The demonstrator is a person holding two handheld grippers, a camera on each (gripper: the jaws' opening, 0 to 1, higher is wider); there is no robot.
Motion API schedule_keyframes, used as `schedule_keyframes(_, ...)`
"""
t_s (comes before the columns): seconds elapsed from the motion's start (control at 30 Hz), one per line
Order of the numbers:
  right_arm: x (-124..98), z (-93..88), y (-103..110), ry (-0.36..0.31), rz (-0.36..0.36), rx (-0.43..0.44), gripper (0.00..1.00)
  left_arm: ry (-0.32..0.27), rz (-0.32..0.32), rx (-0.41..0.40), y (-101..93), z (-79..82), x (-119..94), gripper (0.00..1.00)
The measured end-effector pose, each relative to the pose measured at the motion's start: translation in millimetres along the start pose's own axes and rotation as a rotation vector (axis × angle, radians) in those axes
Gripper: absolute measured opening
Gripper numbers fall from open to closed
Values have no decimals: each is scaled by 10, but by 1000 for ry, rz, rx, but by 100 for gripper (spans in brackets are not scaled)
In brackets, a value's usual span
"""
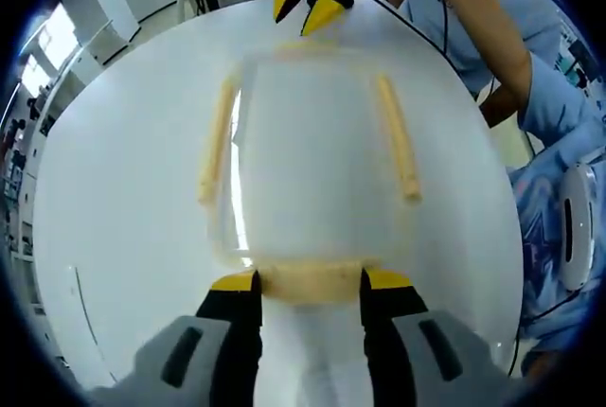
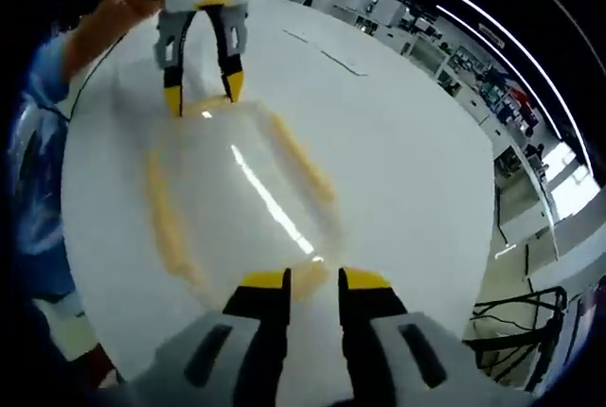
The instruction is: Snap each plastic latch of the storage box into its locked position after aligning the lid with the box until every specified latch is closed and the lid sits flush.
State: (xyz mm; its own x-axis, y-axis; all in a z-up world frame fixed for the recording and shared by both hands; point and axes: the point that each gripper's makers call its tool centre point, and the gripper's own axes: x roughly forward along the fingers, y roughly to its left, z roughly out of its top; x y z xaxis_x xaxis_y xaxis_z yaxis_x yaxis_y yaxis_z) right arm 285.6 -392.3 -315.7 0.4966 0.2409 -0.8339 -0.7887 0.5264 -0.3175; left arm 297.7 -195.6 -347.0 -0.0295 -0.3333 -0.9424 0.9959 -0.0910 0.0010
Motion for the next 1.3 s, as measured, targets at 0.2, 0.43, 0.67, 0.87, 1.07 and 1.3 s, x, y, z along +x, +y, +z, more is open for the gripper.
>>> schedule_keyframes(0.2, -13, -152, 102, 82, 62, -117, 27, -11, 0, 0, -3, -7, -5, 40)
schedule_keyframes(0.43, 35, -197, 171, 91, 134, -148, 37, -20, 0, 1, -8, -10, -9, 40)
schedule_keyframes(0.67, 139, -192, 94, 116, 157, -184, 39, -32, 0, 5, -14, -4, -8, 40)
schedule_keyframes(0.87, 176, -184, 74, 193, 206, -225, 40, -37, -1, 12, -10, 4, 0, 40)
schedule_keyframes(1.07, 218, -179, 77, 233, 282, -268, 42, -37, 1, 16, -6, 3, 4, 40)
schedule_keyframes(1.3, 247, -170, 84, 240, 366, -305, 41, -54, -1, 14, 3, 4, 5, 40)
